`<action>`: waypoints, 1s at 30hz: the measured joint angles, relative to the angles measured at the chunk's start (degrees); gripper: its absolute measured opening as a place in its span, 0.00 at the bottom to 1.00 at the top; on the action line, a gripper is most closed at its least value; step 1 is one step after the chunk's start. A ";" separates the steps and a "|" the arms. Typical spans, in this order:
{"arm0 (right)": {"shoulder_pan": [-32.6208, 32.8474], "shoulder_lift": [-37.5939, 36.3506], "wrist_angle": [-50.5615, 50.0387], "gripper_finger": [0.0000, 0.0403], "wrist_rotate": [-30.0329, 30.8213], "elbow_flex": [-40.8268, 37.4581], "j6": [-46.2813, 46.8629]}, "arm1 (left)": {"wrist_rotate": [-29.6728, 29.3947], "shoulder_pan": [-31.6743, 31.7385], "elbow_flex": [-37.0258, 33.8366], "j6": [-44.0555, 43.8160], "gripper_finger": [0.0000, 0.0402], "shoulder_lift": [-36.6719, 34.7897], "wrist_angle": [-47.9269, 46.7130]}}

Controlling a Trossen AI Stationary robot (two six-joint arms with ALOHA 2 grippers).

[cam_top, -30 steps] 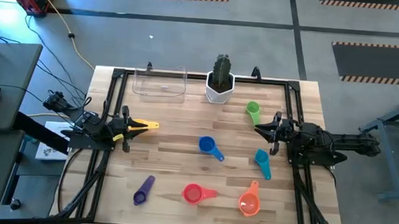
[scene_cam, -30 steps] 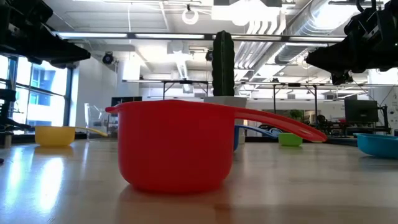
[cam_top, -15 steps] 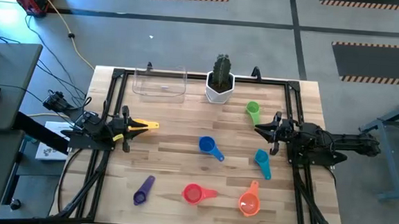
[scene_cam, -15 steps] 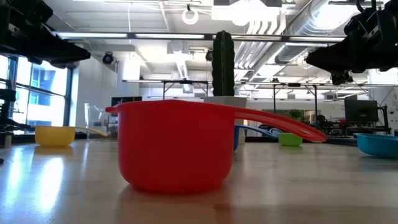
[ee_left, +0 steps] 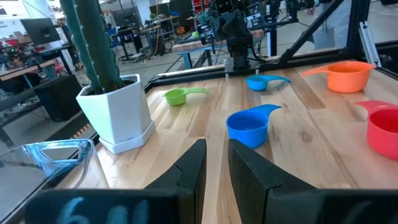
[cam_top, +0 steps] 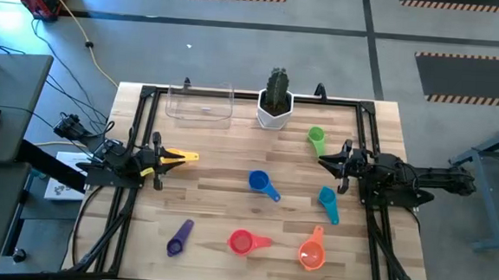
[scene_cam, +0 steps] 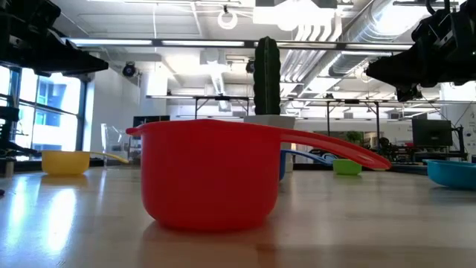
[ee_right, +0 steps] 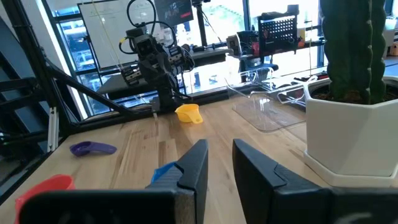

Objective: Nest measuring cups in basket
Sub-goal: Stack the red measuring cup on top of the orange measuring cup

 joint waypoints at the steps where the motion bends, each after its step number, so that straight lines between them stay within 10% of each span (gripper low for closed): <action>1: 0.00 0.00 0.01 0.17 0.00 0.00 0.00 | 0.00 -0.01 0.00 -0.02 0.14 0.00 0.00; 30: 0.00 0.00 0.01 0.17 0.01 0.02 0.00 | -9.01 -0.01 0.00 -28.96 0.14 0.00 1.57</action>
